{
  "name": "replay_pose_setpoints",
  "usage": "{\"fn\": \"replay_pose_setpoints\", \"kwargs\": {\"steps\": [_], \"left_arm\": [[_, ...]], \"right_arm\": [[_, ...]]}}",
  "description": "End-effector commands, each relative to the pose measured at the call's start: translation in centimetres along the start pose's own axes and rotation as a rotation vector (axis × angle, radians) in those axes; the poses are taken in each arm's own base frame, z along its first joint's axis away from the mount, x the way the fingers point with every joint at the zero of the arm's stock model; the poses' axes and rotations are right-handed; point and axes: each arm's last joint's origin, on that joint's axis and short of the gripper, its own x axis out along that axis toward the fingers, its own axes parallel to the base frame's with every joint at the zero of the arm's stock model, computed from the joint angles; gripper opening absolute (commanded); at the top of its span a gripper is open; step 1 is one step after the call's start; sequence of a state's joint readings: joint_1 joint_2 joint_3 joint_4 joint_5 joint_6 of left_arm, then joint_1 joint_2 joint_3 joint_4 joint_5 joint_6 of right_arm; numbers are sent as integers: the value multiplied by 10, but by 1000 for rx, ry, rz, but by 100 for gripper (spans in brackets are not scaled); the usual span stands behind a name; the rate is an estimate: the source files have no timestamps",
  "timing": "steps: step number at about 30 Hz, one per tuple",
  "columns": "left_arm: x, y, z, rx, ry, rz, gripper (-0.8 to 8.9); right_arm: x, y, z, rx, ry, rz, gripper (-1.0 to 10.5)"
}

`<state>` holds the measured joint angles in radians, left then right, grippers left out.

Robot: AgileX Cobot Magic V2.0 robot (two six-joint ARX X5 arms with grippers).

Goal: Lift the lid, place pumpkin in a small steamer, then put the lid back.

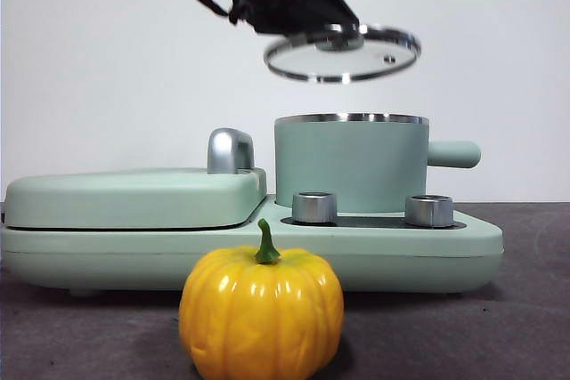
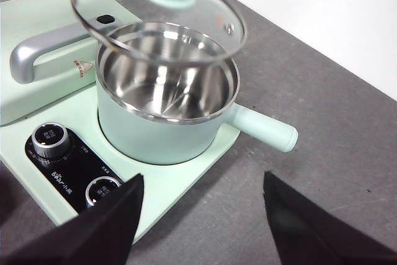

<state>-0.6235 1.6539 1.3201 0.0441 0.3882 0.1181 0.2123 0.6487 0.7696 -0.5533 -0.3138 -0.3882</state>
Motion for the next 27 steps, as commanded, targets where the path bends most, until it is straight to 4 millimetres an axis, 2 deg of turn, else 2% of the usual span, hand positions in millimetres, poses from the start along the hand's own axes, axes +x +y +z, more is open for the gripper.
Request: {"fn": "replay_pose_setpoints", "kwargs": {"steps": [1,6,15,23,27], "left_arm": [[-11,-4,19,14,-40,0,16],[-30,-9,23,-14,29,36,17],[-55,-17,19,-46,160,124,19],[-82,-27,5,-51,193,176,18],[-103,-32,-6,-59,196,230,18]], "right_arm": [[-2,-1,6,3,-19,-5,305],[-2,-1,6,3,-19,-4,305],[-2,1,3,13,9,17,306],[11,12,5,-12,31,146,308],[22,26,6,-48,60,256,308]]}}
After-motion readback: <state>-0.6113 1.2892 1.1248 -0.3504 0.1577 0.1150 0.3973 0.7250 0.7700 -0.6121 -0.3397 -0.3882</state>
